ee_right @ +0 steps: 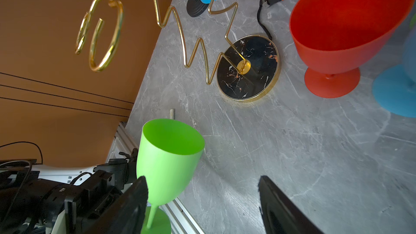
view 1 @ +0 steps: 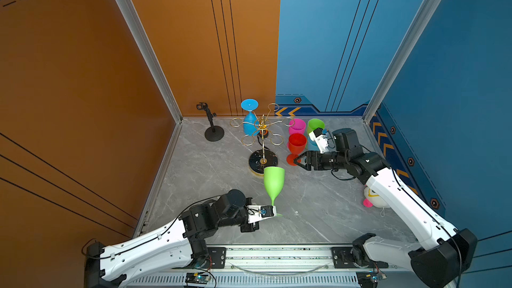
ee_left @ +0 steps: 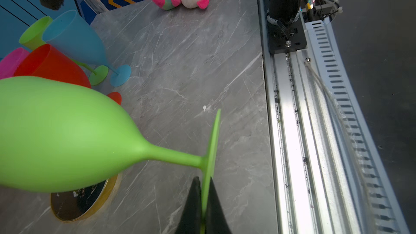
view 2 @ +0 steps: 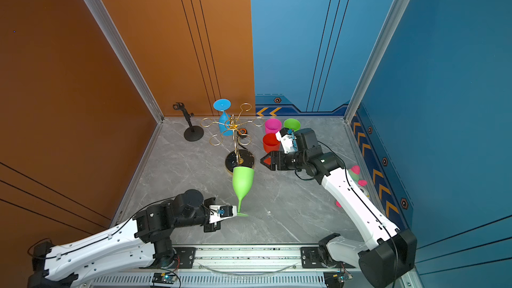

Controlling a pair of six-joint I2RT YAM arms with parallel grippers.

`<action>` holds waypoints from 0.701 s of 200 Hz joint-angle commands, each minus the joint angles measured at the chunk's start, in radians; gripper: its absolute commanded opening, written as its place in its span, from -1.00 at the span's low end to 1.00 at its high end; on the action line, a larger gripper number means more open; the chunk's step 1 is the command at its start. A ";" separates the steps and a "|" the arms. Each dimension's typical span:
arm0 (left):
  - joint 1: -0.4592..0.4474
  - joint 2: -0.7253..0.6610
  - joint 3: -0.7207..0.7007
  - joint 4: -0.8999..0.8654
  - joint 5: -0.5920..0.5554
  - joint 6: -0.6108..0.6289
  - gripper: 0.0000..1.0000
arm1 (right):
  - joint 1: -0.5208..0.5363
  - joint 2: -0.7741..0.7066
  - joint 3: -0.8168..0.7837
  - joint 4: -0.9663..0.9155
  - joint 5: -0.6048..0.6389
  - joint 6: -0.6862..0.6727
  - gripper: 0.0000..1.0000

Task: Take the wine glass off the wine glass rack
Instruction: Pick up the wine glass from the wine glass rack.

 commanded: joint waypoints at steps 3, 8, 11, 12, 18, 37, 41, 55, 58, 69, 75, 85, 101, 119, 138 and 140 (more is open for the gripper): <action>-0.047 -0.014 -0.026 0.025 -0.183 0.116 -1.00 | 0.012 0.032 0.054 -0.045 0.008 -0.006 0.51; -0.057 -0.015 -0.030 0.027 -0.204 0.132 -1.00 | 0.016 0.042 0.065 -0.056 0.011 -0.011 0.49; -0.066 -0.016 -0.031 0.028 -0.217 0.142 -1.00 | 0.018 0.048 0.073 -0.062 0.013 -0.014 0.49; -0.069 -0.016 -0.032 0.029 -0.221 0.146 -1.00 | 0.019 0.050 0.077 -0.065 0.013 -0.016 0.49; -0.085 -0.014 -0.037 0.031 -0.250 0.167 -1.00 | 0.025 0.059 0.092 -0.077 0.014 -0.022 0.48; -0.129 -0.012 -0.053 0.042 -0.339 0.244 -1.00 | 0.046 0.091 0.130 -0.101 0.017 -0.036 0.45; -0.138 -0.010 -0.057 0.046 -0.359 0.261 -1.00 | 0.051 0.097 0.136 -0.105 0.018 -0.039 0.44; -0.166 -0.008 -0.068 0.063 -0.432 0.316 -1.00 | 0.067 0.119 0.160 -0.120 0.023 -0.052 0.43; -0.172 -0.008 -0.069 0.068 -0.444 0.328 -1.00 | 0.071 0.125 0.167 -0.125 0.025 -0.055 0.43; -0.186 -0.014 -0.075 0.082 -0.482 0.368 -1.00 | 0.080 0.144 0.185 -0.138 0.027 -0.065 0.41; -0.192 -0.016 -0.077 0.092 -0.502 0.388 -1.00 | 0.084 0.154 0.195 -0.145 0.028 -0.068 0.40; -0.200 -0.024 -0.085 0.109 -0.534 0.420 -1.00 | 0.089 0.169 0.207 -0.155 0.028 -0.074 0.38; -0.212 -0.033 -0.098 0.132 -0.578 0.476 -1.00 | 0.097 0.187 0.221 -0.164 0.023 -0.081 0.35; -0.222 -0.042 -0.112 0.155 -0.618 0.519 -1.00 | 0.110 0.205 0.230 -0.169 0.004 -0.083 0.32; -0.225 -0.046 -0.123 0.165 -0.641 0.581 -1.00 | 0.123 0.215 0.238 -0.175 -0.011 -0.089 0.28; -0.224 -0.046 -0.124 0.166 -0.644 0.585 -1.00 | 0.124 0.216 0.239 -0.175 -0.013 -0.090 0.28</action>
